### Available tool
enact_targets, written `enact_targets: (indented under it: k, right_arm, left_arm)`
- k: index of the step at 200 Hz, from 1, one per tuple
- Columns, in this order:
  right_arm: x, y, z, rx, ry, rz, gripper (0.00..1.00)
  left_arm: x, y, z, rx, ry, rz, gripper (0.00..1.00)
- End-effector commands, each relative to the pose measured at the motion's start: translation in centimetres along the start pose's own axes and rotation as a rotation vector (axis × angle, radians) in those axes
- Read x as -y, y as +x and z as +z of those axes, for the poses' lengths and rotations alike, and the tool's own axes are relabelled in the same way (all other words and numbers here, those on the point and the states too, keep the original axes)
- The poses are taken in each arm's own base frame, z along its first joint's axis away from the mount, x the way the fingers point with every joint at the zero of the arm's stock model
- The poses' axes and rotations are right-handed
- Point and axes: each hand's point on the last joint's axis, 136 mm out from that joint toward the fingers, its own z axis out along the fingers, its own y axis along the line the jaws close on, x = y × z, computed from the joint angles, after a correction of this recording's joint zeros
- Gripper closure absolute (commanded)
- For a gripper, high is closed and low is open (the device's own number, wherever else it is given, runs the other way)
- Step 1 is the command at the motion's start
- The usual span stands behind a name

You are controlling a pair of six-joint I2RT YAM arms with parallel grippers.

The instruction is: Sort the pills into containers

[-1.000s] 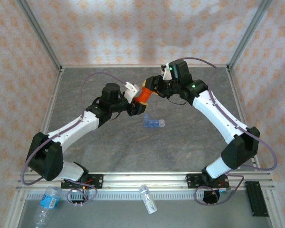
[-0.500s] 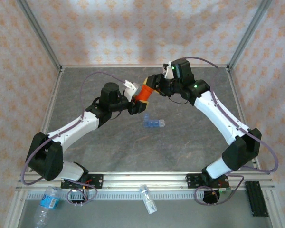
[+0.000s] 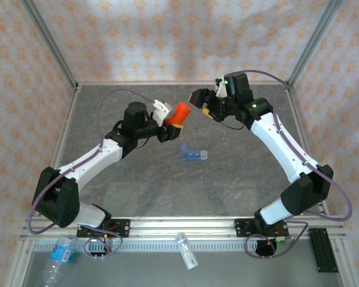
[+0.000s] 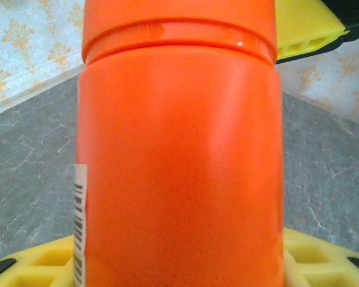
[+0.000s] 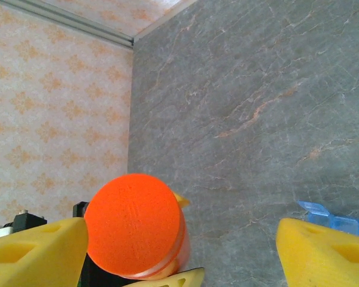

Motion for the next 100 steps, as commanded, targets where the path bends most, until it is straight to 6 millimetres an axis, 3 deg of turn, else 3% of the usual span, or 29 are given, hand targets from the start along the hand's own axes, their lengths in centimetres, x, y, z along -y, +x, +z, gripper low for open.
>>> enact_targets:
  k: [1,59,100]
  right_arm:
    - [-2.0,0.0,-0.7,0.004,-0.044,-0.022,0.18]
    - [-3.5,0.8,1.3,-0.039,-0.055,-0.050,0.17]
    - [-3.7,1.4,2.4,-0.067,-0.053,-0.057,0.23]
  left_arm:
    - [0.2,-2.3,-0.9,0.054,-0.009,0.062,1.00]
    - [0.5,-2.6,-1.0,0.053,0.008,0.066,1.00]
    - [0.6,-2.7,-0.9,0.055,0.010,0.065,1.00]
